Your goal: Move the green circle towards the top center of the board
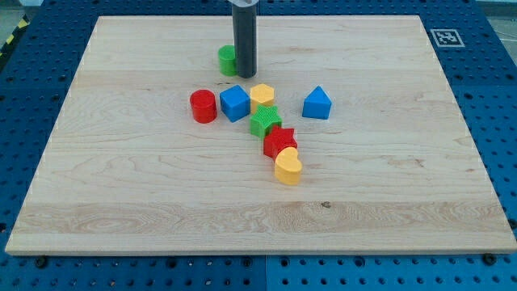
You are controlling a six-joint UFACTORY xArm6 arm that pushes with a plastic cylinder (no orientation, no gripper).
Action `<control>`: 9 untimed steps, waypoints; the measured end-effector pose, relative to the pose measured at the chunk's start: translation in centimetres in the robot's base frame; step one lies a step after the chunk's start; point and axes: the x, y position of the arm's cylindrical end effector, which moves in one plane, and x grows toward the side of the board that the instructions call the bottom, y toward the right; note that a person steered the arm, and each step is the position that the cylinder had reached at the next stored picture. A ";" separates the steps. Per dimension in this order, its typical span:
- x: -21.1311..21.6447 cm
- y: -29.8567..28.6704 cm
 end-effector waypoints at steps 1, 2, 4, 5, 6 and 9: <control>0.5 -2.7; -0.2 -3.8; -4.2 -3.8; -4.7 -4.9; -4.7 -7.9; -7.7 -7.0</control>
